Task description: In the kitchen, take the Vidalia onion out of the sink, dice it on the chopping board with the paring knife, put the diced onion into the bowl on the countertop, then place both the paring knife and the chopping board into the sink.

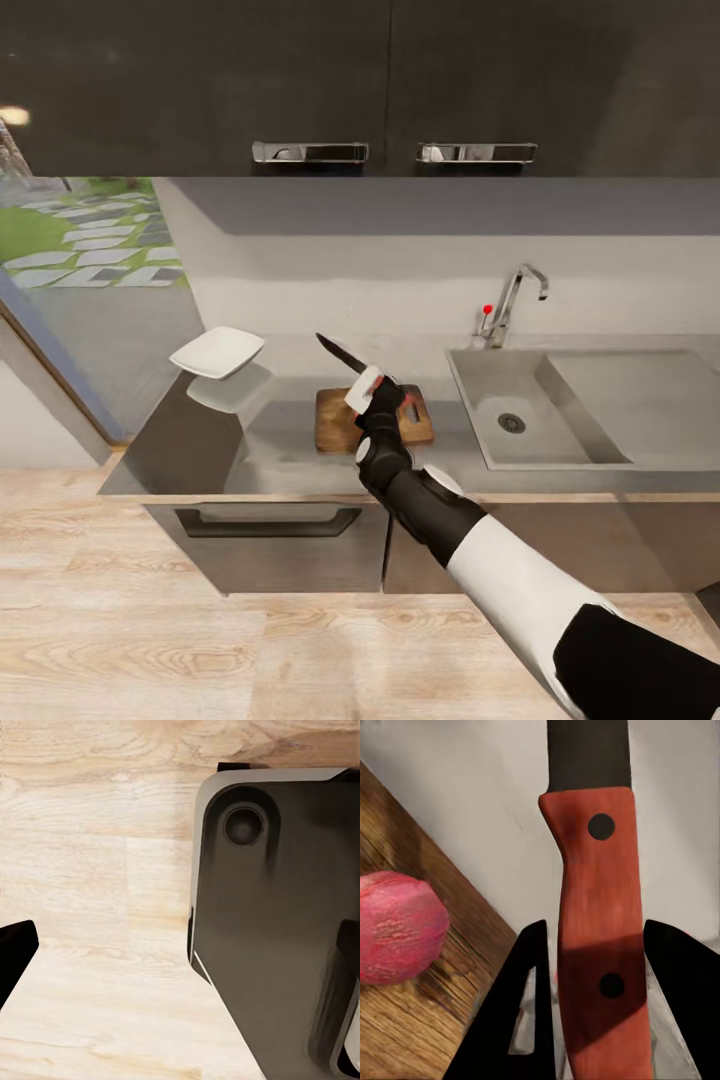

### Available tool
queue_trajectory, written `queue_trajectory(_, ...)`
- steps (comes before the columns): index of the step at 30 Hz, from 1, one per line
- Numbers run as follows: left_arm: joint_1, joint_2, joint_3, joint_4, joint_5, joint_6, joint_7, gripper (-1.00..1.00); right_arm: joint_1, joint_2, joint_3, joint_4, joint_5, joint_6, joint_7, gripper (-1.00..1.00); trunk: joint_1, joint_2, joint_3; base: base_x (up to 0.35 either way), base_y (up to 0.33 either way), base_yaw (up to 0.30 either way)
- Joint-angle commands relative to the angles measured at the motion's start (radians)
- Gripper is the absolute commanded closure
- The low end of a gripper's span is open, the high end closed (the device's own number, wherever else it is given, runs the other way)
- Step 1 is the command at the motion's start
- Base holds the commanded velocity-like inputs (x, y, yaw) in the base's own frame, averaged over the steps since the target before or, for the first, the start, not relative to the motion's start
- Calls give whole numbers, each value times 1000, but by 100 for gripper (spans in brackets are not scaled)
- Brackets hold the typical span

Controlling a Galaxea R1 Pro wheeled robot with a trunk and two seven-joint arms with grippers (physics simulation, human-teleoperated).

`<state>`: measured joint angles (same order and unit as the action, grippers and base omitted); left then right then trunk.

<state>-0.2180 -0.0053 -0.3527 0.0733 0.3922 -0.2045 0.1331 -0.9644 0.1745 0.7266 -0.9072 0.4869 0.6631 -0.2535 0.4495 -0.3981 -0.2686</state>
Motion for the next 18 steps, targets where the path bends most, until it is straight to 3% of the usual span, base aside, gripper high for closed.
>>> queue_trajectory(1, -1, 0, -8, 3, 7, -6, 0, -100, -2, 0, 19, 5, 4, 7, -3, 100, 1, -2, -2, 2, 0, 0)
queue_trajectory(7, -1, -2, -8, 3, 7, -6, 0, -100, -2, 0, 45, 34, 5, -25, -3, 100, 1, -2, -2, 0, 0, 0)
queue_trajectory(18, -1, -1, -6, 3, 7, -6, 0, -100, -2, 0, 47, 39, 6, -38, -6, 100, 1, -2, -2, 0, 0, 0)
